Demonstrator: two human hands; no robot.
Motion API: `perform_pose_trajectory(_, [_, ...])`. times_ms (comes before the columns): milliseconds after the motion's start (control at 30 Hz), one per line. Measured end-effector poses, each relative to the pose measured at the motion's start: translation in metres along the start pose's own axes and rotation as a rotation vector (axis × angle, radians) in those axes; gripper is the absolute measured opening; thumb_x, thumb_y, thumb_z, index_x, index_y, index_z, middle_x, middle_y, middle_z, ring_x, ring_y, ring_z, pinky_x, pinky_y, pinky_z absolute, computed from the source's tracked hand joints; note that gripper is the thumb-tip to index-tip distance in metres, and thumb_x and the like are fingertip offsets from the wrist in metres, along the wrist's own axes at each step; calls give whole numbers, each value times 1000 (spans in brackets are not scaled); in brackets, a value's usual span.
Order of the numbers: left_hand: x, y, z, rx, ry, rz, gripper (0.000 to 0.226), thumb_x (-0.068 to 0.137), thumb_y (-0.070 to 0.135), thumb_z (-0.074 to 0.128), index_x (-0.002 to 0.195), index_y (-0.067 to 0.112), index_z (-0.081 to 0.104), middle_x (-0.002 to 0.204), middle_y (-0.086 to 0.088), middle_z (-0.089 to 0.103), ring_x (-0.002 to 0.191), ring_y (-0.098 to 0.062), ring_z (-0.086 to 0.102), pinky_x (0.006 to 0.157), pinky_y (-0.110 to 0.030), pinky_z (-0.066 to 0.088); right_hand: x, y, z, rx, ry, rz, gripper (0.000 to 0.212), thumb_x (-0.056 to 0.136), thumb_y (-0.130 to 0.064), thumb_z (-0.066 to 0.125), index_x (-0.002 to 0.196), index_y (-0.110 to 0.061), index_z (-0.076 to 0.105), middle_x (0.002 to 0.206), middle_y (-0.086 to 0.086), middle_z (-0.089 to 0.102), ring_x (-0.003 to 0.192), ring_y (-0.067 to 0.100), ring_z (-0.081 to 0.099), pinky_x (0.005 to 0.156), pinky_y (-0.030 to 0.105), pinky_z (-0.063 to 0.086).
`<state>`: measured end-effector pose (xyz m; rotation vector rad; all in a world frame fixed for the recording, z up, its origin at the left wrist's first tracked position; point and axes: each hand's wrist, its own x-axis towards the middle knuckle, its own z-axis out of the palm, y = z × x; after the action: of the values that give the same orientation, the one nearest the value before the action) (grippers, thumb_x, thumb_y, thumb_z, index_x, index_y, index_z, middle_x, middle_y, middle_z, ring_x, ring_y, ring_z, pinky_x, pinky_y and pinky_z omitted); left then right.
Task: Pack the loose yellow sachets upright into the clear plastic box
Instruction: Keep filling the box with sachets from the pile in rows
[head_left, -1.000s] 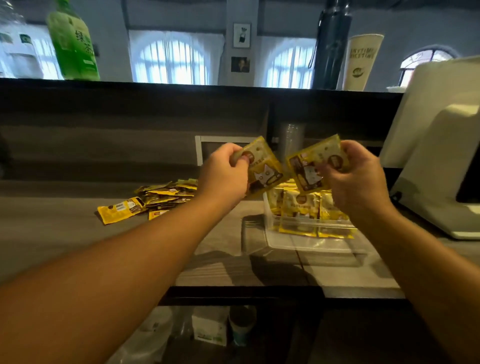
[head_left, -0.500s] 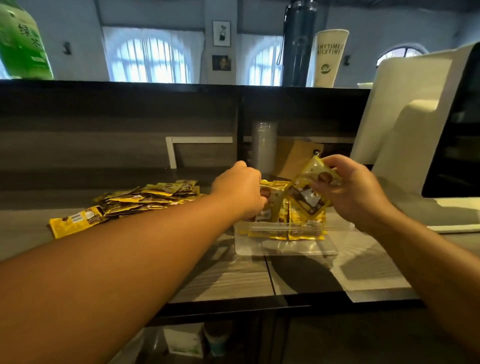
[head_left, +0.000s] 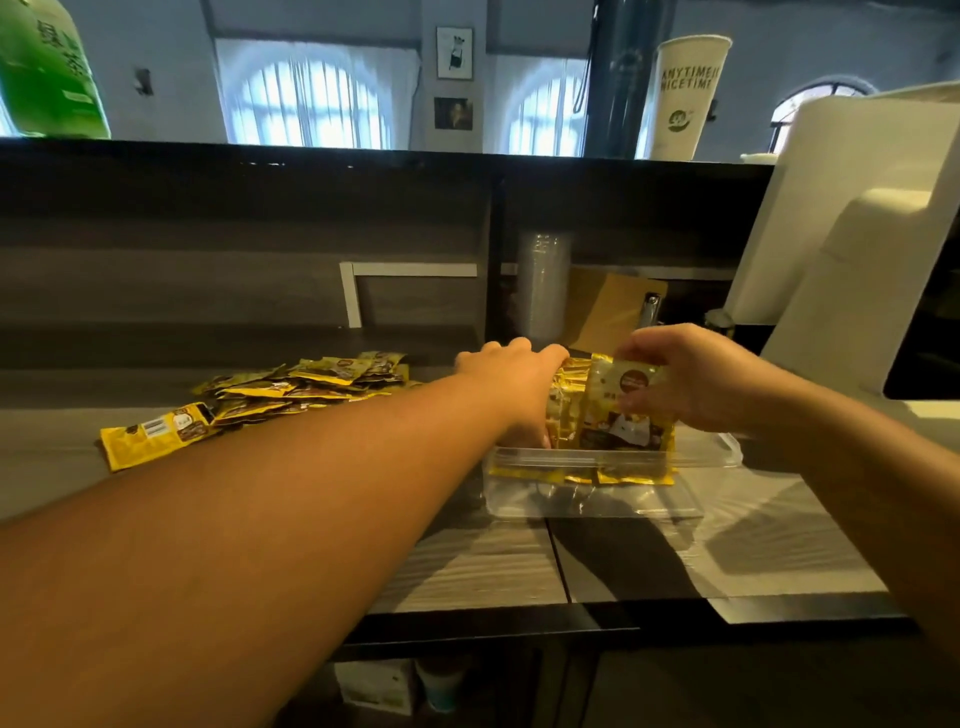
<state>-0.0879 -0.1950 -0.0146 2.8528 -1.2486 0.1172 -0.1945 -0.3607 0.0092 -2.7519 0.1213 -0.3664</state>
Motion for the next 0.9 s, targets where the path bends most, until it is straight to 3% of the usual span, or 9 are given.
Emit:
perform_pose_trajectory(100, [2, 0, 5, 9, 37, 5, 97, 72, 48, 82, 149, 34, 25, 139, -7, 44, 128, -35, 42, 96, -51, 46, 2, -3, 16, -110, -20, 24, 35, 81, -23, 76, 113, -26, 62, 102, -7, 60, 87, 10, 59, 65, 17, 50])
perform_pose_trajectory(233, [1, -4, 7, -21, 73, 13, 91, 75, 47, 81, 148, 34, 28, 135, -5, 46, 124, -30, 44, 90, -45, 47, 8, -8, 31, -339, 64, 15, 33, 82, -36, 74, 111, -28, 63, 104, -2, 61, 87, 14, 60, 72, 29, 58])
perform_pose_trajectory(367, [2, -4, 9, -59, 93, 0, 89, 76, 42, 80, 148, 34, 28, 135, -5, 46, 125, -30, 43, 91, -45, 48, 18, -10, 34, -554, 65, -27, 52, 77, -53, 72, 118, -25, 55, 105, -2, 53, 88, 14, 51, 72, 30, 53])
perform_pose_trajectory(500, [4, -5, 10, -152, 75, -9, 92, 77, 37, 80, 152, 35, 26, 140, -6, 42, 130, -32, 39, 99, -47, 46, 21, -15, 37, -537, 34, 18, 71, 72, -52, 77, 126, -24, 40, 116, 4, 52, 97, 19, 50, 80, 34, 53])
perform_pose_trajectory(700, [-13, -23, 8, -540, 260, -42, 69, 86, 41, 70, 147, 36, 38, 149, 0, 39, 133, -25, 42, 105, -51, 43, 25, -32, 29, -436, -40, 95, 67, 75, -39, 78, 130, -26, 41, 122, 6, 49, 106, 23, 46, 86, 36, 50])
perform_pose_trajectory(900, [-57, -79, 18, -499, 391, -223, 51, 94, 34, 62, 142, 33, 45, 142, 3, 45, 122, -18, 50, 89, -32, 47, 30, -80, 38, -264, 148, -70, 52, 80, -27, 73, 125, -28, 47, 115, -3, 49, 107, 20, 49, 81, 30, 47])
